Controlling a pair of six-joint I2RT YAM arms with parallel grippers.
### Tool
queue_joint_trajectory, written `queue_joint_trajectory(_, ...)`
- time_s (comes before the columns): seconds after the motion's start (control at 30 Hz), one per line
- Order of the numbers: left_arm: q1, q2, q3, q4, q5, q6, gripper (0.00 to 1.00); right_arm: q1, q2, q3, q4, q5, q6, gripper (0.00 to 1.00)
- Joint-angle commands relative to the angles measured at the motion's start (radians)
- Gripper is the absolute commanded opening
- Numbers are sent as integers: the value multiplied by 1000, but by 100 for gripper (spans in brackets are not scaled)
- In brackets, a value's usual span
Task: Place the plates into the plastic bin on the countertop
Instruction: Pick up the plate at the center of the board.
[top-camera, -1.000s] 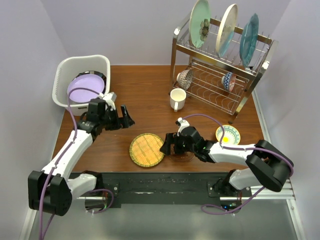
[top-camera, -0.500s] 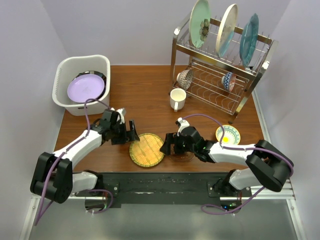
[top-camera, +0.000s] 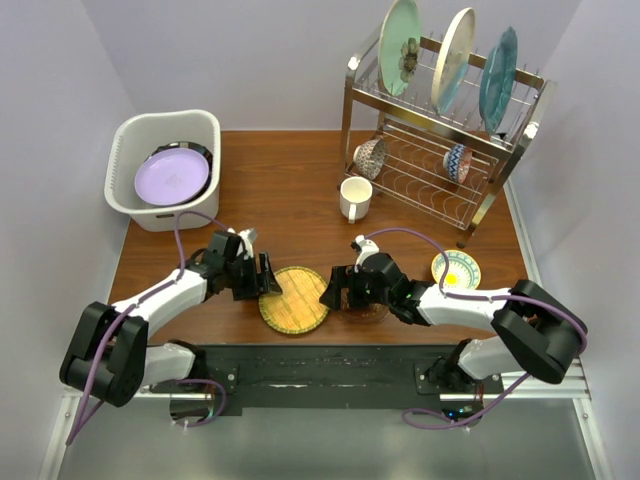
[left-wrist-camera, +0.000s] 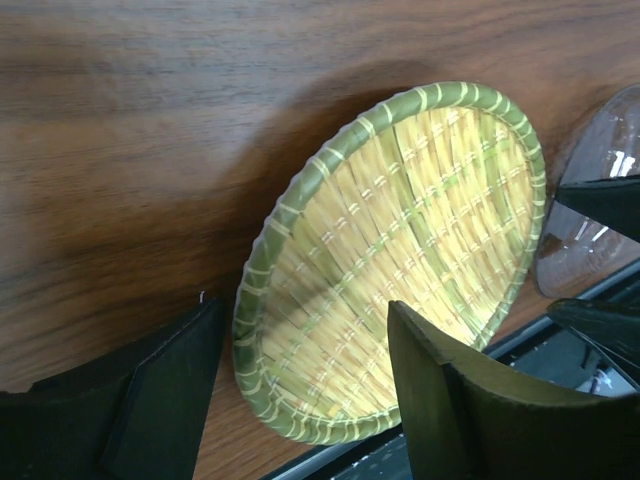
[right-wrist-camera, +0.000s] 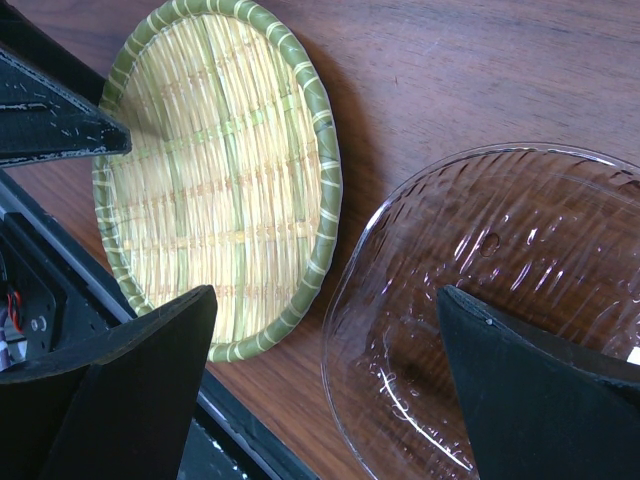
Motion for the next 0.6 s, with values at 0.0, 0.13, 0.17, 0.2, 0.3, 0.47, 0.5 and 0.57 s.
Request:
queue_joint_trajectory(0.0,-14,-3,-37,61,41,-36,69,6,2,-1,-3,-6,-3,95)
queue_joint_trajectory(0.13,-20,0,-50,73,52,-44,66,4,7,-3,0,-7,-2,95)
queue_joint_trajectory(0.17,-20,2,-53,75,52,-47,65,4,5,-3,1,-7,-3,95)
queue_joint_trajectory(0.2,-23,0,-56,78,53,-48,64,5,8,-3,1,-9,-3,95)
queue_joint_trajectory(0.3,-24,3,-62,84,56,-51,57,4,11,-3,1,-9,-3,95)
queue_joint_trajectory(0.47,-25,5,-77,115,90,-70,49,4,16,-1,4,-10,0,95)
queue_joint_trajectory(0.5,-25,3,-80,122,95,-74,47,5,16,0,4,-10,0,95)
queue_joint_trajectory(0.57,-25,-6,-82,133,107,-77,46,4,17,-1,4,-10,0,95)
